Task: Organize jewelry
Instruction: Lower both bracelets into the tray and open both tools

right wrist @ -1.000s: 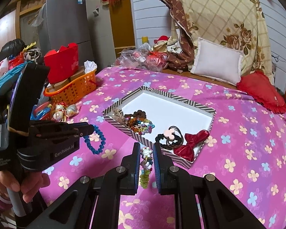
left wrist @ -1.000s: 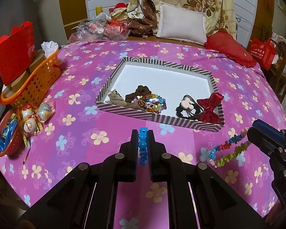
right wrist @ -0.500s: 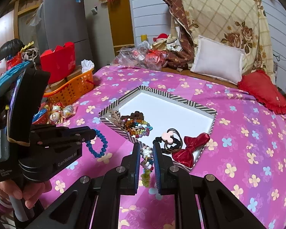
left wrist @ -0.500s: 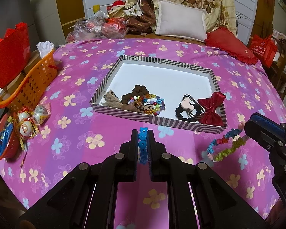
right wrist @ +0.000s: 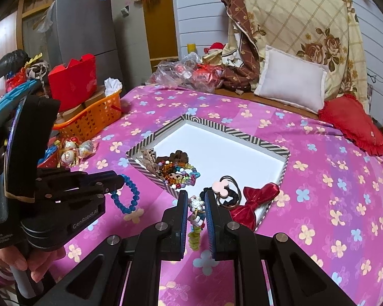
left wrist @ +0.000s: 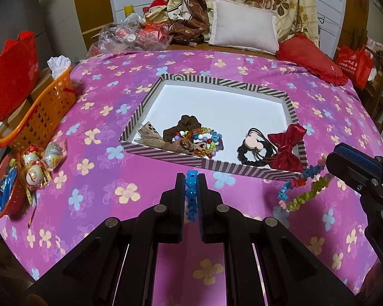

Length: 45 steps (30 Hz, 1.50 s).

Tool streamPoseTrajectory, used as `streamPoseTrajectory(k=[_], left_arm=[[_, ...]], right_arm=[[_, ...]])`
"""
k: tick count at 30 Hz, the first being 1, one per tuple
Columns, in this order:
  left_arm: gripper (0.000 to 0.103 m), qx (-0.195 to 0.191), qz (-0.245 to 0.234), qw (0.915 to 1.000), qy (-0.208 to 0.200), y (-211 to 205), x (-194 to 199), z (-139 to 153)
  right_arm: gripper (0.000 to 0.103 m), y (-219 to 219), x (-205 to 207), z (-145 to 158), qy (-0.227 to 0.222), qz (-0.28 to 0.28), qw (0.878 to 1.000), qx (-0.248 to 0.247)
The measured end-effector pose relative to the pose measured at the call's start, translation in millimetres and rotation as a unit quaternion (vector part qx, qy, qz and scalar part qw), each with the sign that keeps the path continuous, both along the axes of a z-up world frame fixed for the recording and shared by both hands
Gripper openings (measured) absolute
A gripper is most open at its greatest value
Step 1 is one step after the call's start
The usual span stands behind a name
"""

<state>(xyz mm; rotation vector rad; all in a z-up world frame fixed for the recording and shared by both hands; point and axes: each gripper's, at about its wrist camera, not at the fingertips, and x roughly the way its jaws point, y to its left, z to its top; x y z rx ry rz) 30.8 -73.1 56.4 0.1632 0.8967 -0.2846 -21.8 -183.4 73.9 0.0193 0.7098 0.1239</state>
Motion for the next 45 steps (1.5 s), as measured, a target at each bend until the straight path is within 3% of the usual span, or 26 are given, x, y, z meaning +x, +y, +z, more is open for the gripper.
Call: streamPoseTrajectory(k=[9,19,27,35,39,41,43,45], left_arm=[[0.007,-0.009,-0.001,0.9999,0.009,-4,36,10],[0.007,-0.042,0.005,0.9988,0.025,-31,77,13],[0.007,-0.052,0.01,0.9968,0.06,-42,110,-25],[0.007,-0.027,0.034,0.9957,0.082,-26,125,-62],[0.007,-0.023,0.037,0.9953,0.087,-25,125,-73],[0.007,-0.021,0.036,0.9955,0.085,-25,122,-74],[0.009,-0.019,0.035,0.996,0.081,-26,120,-73],[0.019,-0.02,0.032,0.9962,0.079,-25,118,-71]], right_arm=[[0.013,-11,30,8,0.001,-0.008,1.0,-0.007],[0.013,-26,79,-1,0.011,-0.025,0.999,0.032],[0.013,-38,120,-36,0.041,-0.041,0.993,0.101],[0.013,-45,134,-84,0.089,-0.068,0.99,0.082],[0.013,-53,130,-99,0.103,-0.073,0.987,0.098],[0.016,-56,127,-100,0.105,-0.077,0.986,0.106],[0.041,-60,120,-97,0.099,-0.086,0.985,0.115],[0.044,-62,112,-93,0.09,-0.09,0.984,0.122]])
